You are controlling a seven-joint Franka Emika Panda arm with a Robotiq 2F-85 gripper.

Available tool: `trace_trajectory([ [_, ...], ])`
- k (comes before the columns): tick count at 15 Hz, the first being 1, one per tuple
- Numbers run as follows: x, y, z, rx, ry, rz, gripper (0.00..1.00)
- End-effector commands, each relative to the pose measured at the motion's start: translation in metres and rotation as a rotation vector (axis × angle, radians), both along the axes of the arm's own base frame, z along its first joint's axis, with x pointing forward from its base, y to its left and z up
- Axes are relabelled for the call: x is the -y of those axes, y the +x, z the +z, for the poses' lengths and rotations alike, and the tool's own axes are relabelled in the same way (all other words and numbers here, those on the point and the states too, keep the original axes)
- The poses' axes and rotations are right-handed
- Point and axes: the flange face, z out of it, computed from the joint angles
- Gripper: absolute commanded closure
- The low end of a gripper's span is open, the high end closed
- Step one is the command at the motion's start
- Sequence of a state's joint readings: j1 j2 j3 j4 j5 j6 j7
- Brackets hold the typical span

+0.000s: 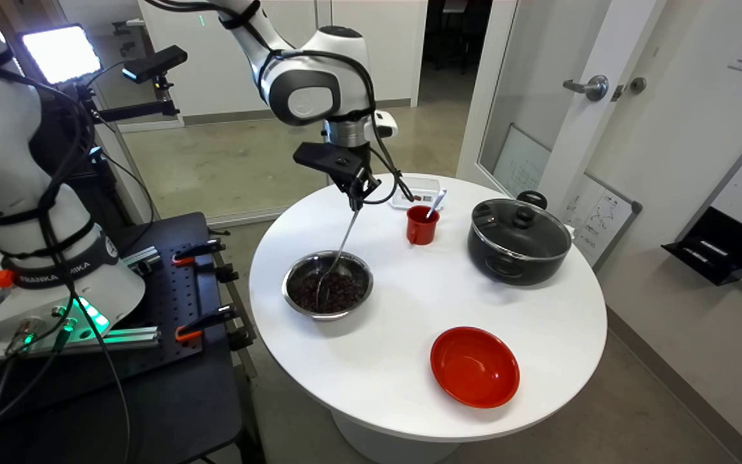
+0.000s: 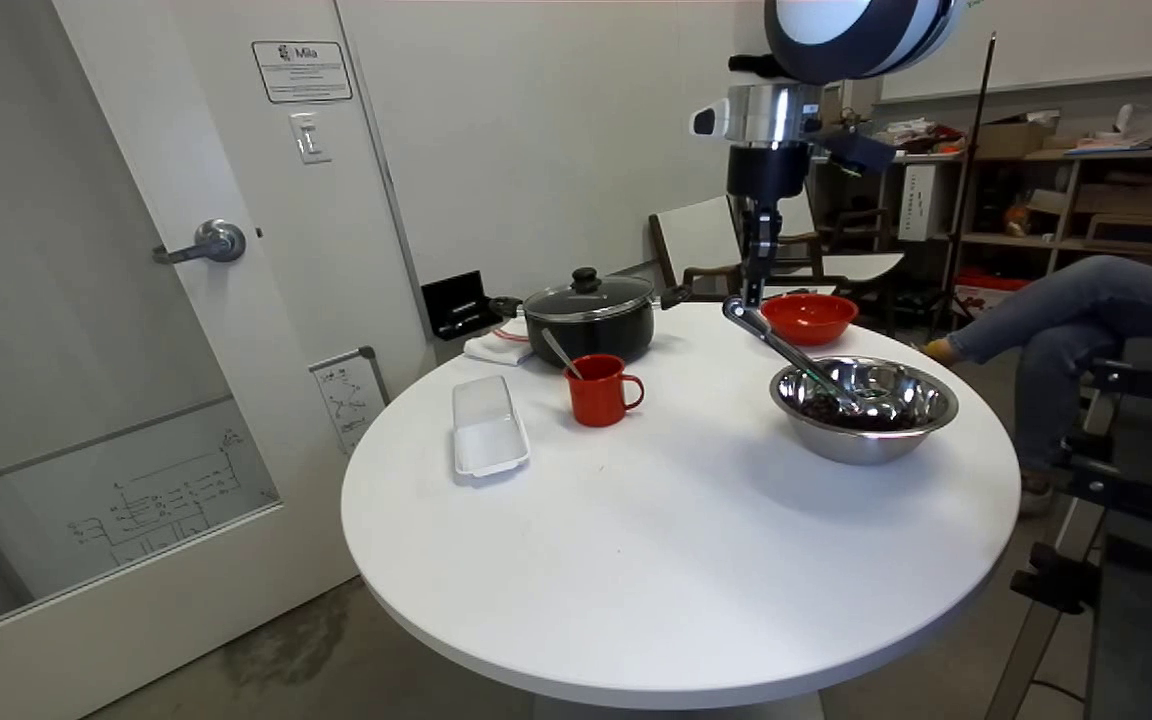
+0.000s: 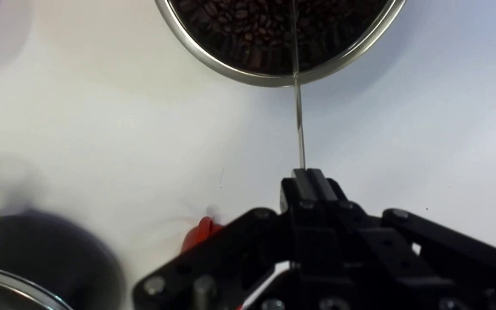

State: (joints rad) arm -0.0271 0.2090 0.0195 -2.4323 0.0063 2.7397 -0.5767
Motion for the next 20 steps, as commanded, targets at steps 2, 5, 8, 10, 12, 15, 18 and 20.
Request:
trace_trajectory([
  [2,-0.007,0.001,-0.010,0.008,-0.023,-0.003,0.99],
  [5,-0.010,0.001,-0.014,0.011,-0.013,-0.003,0.99],
  [8,-0.012,0.002,-0.023,0.007,-0.009,-0.002,0.99],
  [10,-0.013,0.002,-0.030,0.005,-0.017,-0.004,0.99],
  [12,-0.015,0.002,-0.041,-0.008,-0.026,-0.006,0.99],
  [15,-0.019,0.000,-0.052,-0.021,-0.023,-0.007,0.99],
  [18,-0.022,0.000,-0.058,-0.028,-0.026,0.000,0.99],
  [20,-0.023,0.000,-0.059,-0.029,-0.030,0.006,0.99],
])
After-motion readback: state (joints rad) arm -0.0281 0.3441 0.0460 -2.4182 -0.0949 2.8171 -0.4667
